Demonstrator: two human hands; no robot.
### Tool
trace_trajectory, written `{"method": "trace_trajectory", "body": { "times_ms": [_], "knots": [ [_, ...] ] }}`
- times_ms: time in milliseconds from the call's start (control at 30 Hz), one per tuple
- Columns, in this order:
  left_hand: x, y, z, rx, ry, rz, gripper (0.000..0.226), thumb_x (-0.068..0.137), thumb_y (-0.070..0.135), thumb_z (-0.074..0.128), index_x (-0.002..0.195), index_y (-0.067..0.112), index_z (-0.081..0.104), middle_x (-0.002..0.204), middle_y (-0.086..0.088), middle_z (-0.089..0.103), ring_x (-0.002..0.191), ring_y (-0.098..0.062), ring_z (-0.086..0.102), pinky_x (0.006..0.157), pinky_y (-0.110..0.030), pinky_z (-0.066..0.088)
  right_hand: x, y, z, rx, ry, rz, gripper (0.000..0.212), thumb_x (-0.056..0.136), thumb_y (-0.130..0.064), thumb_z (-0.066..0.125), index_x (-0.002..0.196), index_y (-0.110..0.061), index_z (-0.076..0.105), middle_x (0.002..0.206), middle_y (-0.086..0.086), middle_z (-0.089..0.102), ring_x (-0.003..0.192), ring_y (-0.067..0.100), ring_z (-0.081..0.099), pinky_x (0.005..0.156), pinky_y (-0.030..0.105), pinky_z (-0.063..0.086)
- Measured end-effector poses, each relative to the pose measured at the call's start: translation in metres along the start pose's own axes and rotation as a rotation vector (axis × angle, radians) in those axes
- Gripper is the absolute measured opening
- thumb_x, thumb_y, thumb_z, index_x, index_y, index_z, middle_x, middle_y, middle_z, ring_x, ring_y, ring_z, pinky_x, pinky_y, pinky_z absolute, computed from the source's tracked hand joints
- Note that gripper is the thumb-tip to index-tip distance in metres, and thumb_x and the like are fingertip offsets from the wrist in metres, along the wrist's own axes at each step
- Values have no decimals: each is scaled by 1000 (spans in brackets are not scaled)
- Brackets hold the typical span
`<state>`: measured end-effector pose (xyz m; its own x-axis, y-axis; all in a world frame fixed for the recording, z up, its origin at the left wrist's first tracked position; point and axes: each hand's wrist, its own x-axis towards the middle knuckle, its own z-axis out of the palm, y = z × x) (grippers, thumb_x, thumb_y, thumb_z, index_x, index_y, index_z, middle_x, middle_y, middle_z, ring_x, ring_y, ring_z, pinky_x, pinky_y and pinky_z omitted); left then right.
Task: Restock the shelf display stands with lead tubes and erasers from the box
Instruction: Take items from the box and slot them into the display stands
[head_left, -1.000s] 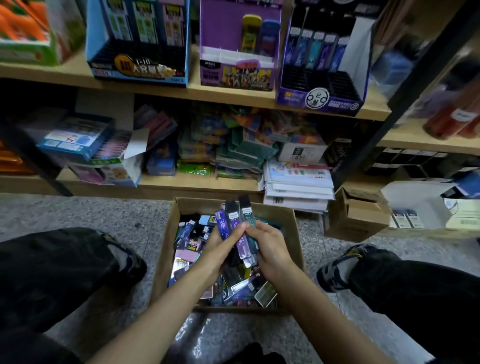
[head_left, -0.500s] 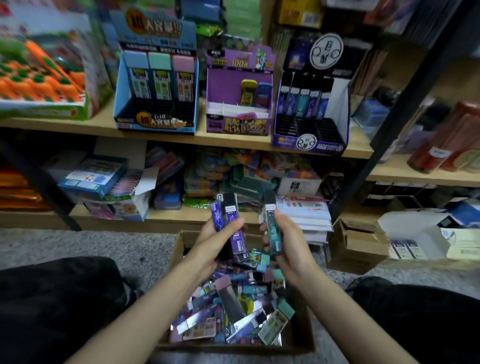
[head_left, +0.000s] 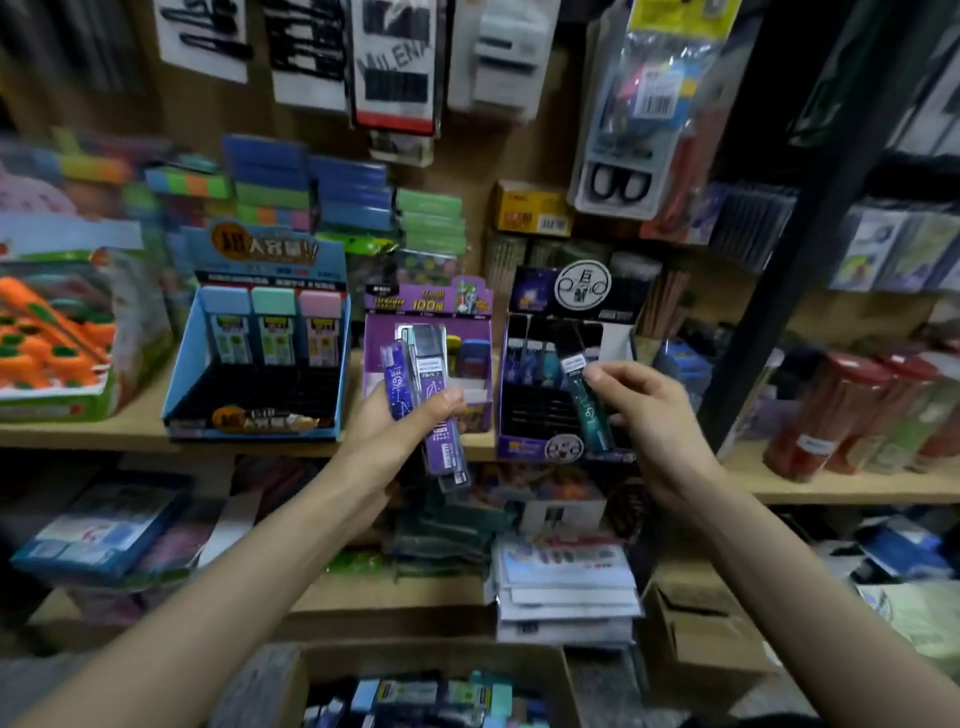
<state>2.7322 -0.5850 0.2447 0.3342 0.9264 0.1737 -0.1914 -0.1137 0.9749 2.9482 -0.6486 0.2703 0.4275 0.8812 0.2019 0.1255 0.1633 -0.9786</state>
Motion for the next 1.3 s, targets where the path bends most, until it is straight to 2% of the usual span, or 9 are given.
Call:
{"method": "trace_trajectory", "body": {
  "times_ms": [100,400,533,667,733,867,967,1133,1300],
  "knots": [
    [17,-2,-4,32,15,14,25,80,21,67,104,23,60,85,6,75,80,-4,69,63,-13,52,32,-1,-22,-98,107,-114,8,87,-24,65,84,-20,71,76,-8,72,68,1,65,57,15,48],
    [29,-17,-22,55,77,13,56,63,36,68,113,13,60,87,4,75,78,-6,70,64,-23,52,105,26,-65,-224,224,-219,14,85,-9,67,93,-15,57,77,8,65,77,22,65,70,29,57],
    [33,-17,-16,18,107,-3,46,61,39,67,104,26,62,89,3,75,81,-7,70,72,-32,50,118,39,-60,-561,216,-331,15,81,-12,71,89,-14,59,79,-2,64,81,15,63,71,13,49],
    [33,-21,-7,-5,95,-22,47,59,41,68,103,25,64,90,4,75,82,-9,70,66,-29,51,127,53,-61,-808,154,-331,19,84,-16,68,101,-10,62,94,11,65,93,29,61,83,39,50],
    [32,-23,-3,-11,95,-24,44,55,42,69,95,24,67,87,3,75,79,-11,71,60,-26,53,130,57,-61,-883,130,-347,23,85,-18,68,105,-10,61,89,5,56,94,32,57,79,35,45],
    [33,-25,1,-10,67,-39,31,56,44,84,84,36,72,88,1,75,80,-11,71,66,-31,54,134,57,-64,-966,80,-405,25,85,-20,68,107,-12,60,86,4,50,90,31,54,70,29,34],
    [33,-24,1,-18,67,-42,25,54,45,77,79,44,71,90,2,75,82,-10,71,72,-36,51,135,56,-69,-900,15,-377,26,86,-19,66,109,-14,55,93,11,61,92,30,56,75,36,44],
    [31,-26,5,-24,69,-50,36,54,44,71,88,30,70,91,-2,74,78,-13,71,59,-25,54,130,63,-65,-934,7,-437,46,90,-18,60,130,-28,40,93,4,61,94,25,57,78,40,48],
    [26,-23,7,-7,48,-31,45,56,42,69,97,25,65,89,2,75,78,-9,71,54,-17,53,133,62,-61,-966,124,-550,30,96,-24,50,123,-11,54,94,-1,55,96,27,48,79,30,36]
  ]
}}
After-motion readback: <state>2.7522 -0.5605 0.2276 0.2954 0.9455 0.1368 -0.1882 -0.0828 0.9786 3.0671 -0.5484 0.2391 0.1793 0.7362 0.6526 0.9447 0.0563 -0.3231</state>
